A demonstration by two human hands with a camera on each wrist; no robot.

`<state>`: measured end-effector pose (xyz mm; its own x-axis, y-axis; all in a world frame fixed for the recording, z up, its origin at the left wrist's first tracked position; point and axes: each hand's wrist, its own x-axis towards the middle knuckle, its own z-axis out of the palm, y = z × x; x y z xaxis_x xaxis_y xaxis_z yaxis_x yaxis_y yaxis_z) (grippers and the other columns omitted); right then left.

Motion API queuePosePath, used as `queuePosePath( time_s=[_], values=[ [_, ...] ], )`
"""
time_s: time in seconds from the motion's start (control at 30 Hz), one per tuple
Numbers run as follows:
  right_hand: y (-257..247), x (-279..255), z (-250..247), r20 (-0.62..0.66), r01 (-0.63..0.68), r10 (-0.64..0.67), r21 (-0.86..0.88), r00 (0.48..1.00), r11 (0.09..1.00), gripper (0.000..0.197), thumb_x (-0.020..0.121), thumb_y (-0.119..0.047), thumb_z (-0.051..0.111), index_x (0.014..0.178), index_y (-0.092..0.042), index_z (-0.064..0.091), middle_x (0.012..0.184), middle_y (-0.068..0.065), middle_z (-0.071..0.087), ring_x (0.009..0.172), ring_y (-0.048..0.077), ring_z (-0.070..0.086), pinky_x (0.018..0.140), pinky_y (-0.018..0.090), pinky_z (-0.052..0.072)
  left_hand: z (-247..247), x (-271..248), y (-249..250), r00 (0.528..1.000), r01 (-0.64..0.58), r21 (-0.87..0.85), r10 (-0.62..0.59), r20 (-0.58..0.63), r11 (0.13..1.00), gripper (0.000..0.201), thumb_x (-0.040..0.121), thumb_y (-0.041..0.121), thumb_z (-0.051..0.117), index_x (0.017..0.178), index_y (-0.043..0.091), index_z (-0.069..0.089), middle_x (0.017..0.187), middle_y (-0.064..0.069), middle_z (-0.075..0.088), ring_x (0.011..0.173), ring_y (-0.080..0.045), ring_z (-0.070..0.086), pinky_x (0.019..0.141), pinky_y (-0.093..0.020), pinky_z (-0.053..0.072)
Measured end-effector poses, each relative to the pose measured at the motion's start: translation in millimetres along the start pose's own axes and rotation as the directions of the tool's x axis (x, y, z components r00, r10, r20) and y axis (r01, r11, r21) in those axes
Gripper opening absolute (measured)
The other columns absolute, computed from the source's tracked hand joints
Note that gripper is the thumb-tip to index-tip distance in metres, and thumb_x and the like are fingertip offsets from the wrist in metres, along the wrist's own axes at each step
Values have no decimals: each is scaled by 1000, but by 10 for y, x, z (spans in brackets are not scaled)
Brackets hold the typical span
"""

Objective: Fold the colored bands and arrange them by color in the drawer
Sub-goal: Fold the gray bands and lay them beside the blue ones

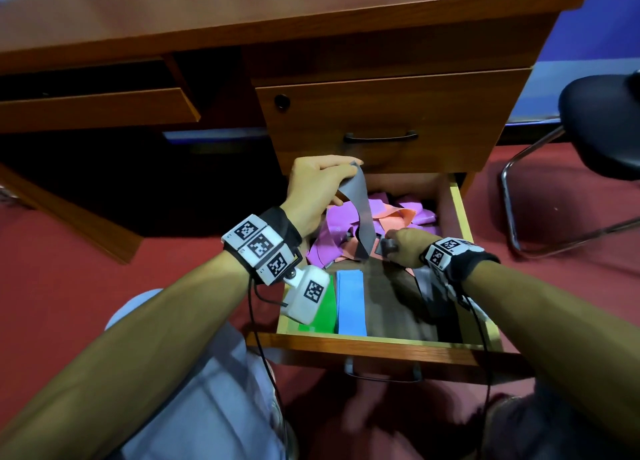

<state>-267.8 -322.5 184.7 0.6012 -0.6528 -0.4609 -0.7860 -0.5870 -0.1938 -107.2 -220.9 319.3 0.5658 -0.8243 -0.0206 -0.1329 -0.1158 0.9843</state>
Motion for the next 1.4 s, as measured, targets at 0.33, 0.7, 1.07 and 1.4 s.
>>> queuePosePath(
  time_s=[0.33, 0.7, 1.07, 1.4],
  values=[
    [-35, 98, 143, 44, -42, 43, -30, 998, 999, 24, 92, -21, 61, 116, -16, 57, 120, 12, 66, 106, 32, 64, 81, 34, 49, -27, -8, -33, 1000, -28, 70, 28, 6, 997, 15, 92, 10, 68, 97, 11, 82, 100, 1, 76, 73, -12, 65, 45, -21, 47],
    [-68, 133, 54, 57, -78, 83, -86, 995, 993, 24, 91, -18, 59, 112, -12, 68, 102, 9, 66, 94, 30, 65, 73, 28, 46, -15, -12, -38, 999, -32, 91, 30, 25, 995, 16, 93, 9, 67, 96, 12, 82, 96, 5, 75, 75, -13, 65, 46, -21, 47],
    [-81, 98, 133, 8, -30, 31, -98, 999, 995, 52, 78, -39, 72, 126, -27, 56, 116, 7, 67, 104, 32, 66, 80, 33, 50, -14, 11, -84, 998, -27, 93, 23, 50, 995, 15, 92, 8, 68, 95, 11, 83, 93, 3, 76, 69, -11, 64, 47, -23, 48],
    [-126, 55, 8, 2, -15, 16, -18, 1000, 1000, 24, 79, -19, 70, 102, -12, 66, 101, 10, 68, 87, 29, 64, 67, 30, 49, -6, 43, -96, 998, -14, 113, 7, 61, 994, 14, 91, 8, 69, 94, 12, 83, 96, 2, 77, 68, -11, 64, 48, -23, 49]
  ],
)
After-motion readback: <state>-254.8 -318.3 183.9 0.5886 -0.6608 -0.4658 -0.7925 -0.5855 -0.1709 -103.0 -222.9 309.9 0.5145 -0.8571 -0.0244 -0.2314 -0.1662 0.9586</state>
